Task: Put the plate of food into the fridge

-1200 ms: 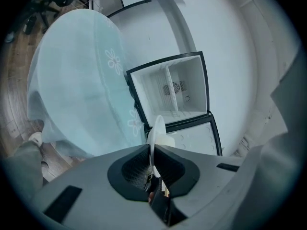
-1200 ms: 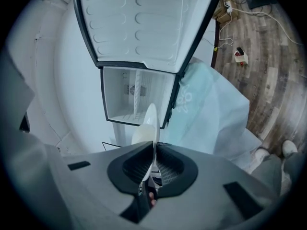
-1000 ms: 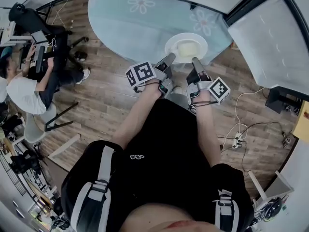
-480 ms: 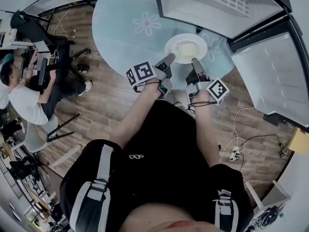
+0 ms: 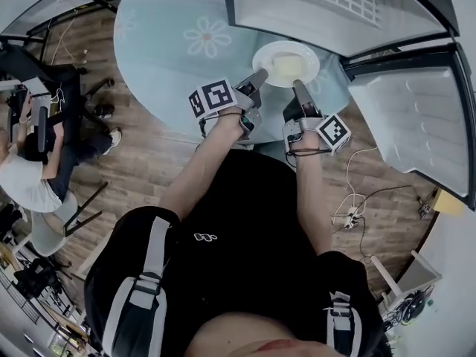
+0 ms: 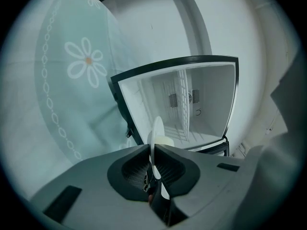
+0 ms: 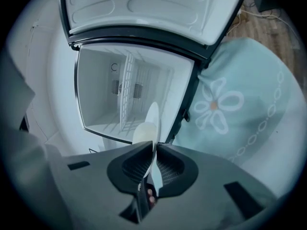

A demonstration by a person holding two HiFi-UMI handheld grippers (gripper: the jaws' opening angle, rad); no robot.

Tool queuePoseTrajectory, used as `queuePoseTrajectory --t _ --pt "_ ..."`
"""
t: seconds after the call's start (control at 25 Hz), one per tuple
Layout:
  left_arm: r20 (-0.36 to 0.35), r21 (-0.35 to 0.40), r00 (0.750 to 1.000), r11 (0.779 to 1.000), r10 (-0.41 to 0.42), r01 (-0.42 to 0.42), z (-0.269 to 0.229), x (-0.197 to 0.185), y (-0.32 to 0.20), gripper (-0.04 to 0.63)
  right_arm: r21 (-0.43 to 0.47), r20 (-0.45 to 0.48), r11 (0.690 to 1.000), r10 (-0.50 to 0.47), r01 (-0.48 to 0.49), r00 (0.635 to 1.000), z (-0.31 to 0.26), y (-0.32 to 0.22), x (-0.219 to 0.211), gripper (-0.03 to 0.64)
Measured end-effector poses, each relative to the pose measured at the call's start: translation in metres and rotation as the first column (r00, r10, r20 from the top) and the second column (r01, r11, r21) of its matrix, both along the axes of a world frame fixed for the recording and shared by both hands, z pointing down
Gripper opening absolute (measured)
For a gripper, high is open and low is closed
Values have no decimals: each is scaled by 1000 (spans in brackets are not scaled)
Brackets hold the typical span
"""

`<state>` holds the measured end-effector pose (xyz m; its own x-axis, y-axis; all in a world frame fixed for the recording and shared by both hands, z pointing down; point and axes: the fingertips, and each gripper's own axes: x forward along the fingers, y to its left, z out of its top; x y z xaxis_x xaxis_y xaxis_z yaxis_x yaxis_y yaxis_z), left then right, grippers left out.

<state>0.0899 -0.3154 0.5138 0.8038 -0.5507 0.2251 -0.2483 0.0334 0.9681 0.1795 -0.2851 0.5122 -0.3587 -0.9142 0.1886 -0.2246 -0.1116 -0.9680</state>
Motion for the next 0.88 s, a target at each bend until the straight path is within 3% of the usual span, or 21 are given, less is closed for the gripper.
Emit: queuePoseTrajectory --t 0.88 --pt "39 -24 993 994 -109 110 33 29 -150 35 -61 29 998 26 -24 999 35 -143 27 32"
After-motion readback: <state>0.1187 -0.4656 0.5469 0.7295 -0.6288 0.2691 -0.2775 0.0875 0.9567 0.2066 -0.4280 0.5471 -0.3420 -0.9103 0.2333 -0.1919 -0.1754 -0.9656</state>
